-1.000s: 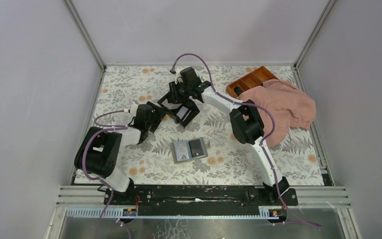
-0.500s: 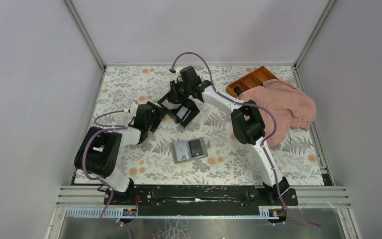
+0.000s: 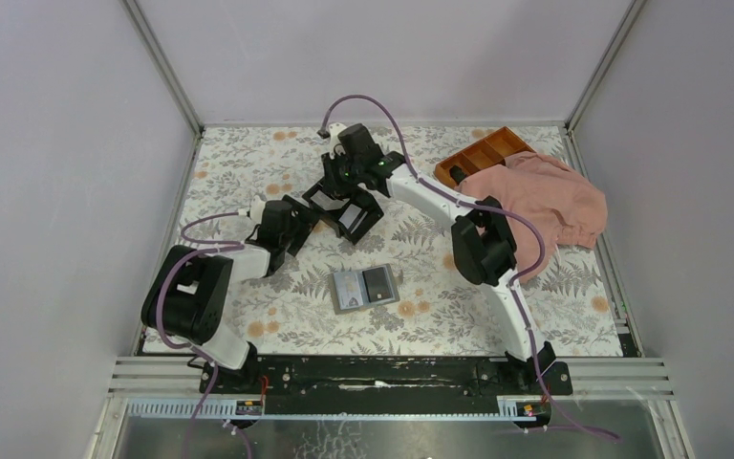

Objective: Put the credit cards into the card holder
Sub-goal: Pick up the credit card from the storage box.

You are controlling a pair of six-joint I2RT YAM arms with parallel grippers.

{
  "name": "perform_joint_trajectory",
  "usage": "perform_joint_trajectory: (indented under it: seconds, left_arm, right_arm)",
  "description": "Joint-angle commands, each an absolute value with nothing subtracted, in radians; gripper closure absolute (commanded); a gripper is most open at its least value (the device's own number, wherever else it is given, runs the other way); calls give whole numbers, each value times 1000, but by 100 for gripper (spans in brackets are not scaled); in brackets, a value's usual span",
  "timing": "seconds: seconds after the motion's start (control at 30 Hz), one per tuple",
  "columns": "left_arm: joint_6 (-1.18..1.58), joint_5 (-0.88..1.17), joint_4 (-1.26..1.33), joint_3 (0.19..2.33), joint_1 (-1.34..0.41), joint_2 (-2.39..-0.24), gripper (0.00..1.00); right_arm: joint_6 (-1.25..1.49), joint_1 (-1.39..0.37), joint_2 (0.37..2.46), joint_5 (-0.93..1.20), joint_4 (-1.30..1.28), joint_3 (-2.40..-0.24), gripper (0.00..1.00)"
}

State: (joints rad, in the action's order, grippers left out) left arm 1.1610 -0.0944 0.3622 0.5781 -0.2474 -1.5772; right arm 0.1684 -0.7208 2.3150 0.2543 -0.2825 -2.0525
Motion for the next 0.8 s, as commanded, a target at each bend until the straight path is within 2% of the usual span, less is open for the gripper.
perform_joint_trajectory:
  seconds: [0.0, 0.2, 0.33, 0.57, 0.77]
  left_arm:
    - [1134, -107, 291, 581, -250, -1538, 10]
    - [1118, -103, 243, 580, -250, -1479, 7]
    - [1108, -102, 234, 561, -250, -1404, 7]
    - [1058, -115, 216, 505, -252, -1219, 7]
    - [1022, -22, 274, 430, -254, -1067, 10]
  right_arm:
    - [109, -742, 2232, 111, -324, -2008, 100]
    - [71, -742, 2141, -74, -225, -1858, 100]
    - [58, -742, 2090, -119, -202, -1815, 100]
    - [101, -742, 1988, -97, -214, -1776, 100]
    - [147, -742, 1862, -37, -202, -1685, 100]
